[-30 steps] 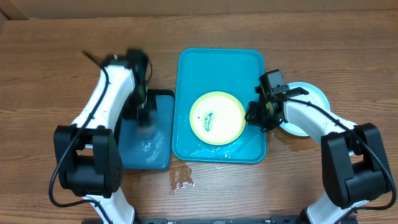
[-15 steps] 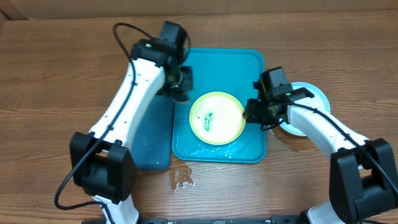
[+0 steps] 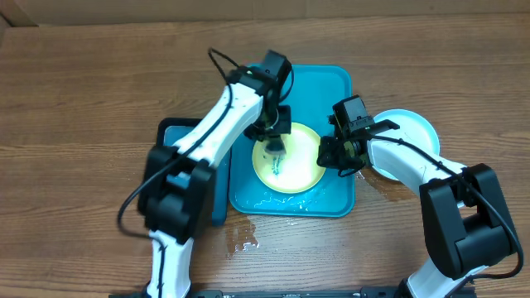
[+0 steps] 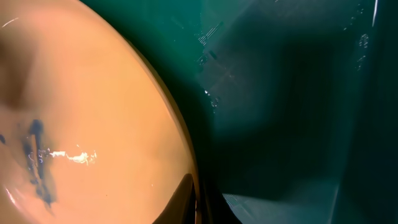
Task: Clean dirty plates on tray and stack at the side
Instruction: 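Scrub the yellow plate on the tray with the sponge in the left gripper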
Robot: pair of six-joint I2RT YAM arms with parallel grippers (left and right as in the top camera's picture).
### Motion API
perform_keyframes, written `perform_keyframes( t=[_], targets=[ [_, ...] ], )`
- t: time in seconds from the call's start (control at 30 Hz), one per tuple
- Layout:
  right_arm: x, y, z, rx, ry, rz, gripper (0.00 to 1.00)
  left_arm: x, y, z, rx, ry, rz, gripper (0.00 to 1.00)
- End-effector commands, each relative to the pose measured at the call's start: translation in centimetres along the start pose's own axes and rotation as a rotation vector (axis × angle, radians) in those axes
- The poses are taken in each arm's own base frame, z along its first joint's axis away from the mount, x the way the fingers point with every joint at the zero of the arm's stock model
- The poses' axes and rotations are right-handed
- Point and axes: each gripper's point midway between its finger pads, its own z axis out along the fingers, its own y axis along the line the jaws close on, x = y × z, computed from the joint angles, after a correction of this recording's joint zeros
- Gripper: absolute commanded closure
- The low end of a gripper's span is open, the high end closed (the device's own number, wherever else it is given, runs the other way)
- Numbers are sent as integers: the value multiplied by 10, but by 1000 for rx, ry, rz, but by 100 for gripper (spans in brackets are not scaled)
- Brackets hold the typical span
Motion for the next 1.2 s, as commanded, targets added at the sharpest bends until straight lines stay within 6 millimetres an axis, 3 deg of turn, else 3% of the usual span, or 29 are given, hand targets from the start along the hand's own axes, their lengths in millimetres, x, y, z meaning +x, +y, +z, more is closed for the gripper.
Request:
perform_keyframes(
  t=[0.0,0.13,0.23,0.3,0.4,0.57,0.7,0.8,0.87,0.97,1.07,1.17],
  targets=[
    [5,-12,6,51,13,13,96,21,-34,36,161,149,-19,96],
    [5,-12,6,51,12,16,96,32,-57,62,274,229,-8,96],
    [5,-12,6,51,13,16,96,34,-51,73,243,242,-14,96],
    [5,-12,6,51,13,16,96,32,-32,75,152,226,-38,96],
    [5,-12,6,51,13,16,96,28,15,73,-79,190,-112,96],
    [5,-12,6,50,12,16,96,22,84,56,-410,130,-130,96],
    [5,-12,6,51,12,16,96,13,118,42,-555,83,-130,96],
    [5,-12,6,51,13,16,96,7,130,38,-581,68,-143,96],
    [5,-12,6,50,12,16,96,5,130,40,-556,67,-158,96],
    [5,-12,6,51,12,16,96,5,112,51,-428,99,-150,96],
    [5,-12,6,51,13,16,96,8,69,64,-193,152,-110,96],
    [5,-12,6,51,13,16,96,11,13,72,73,181,-23,96]
  ],
)
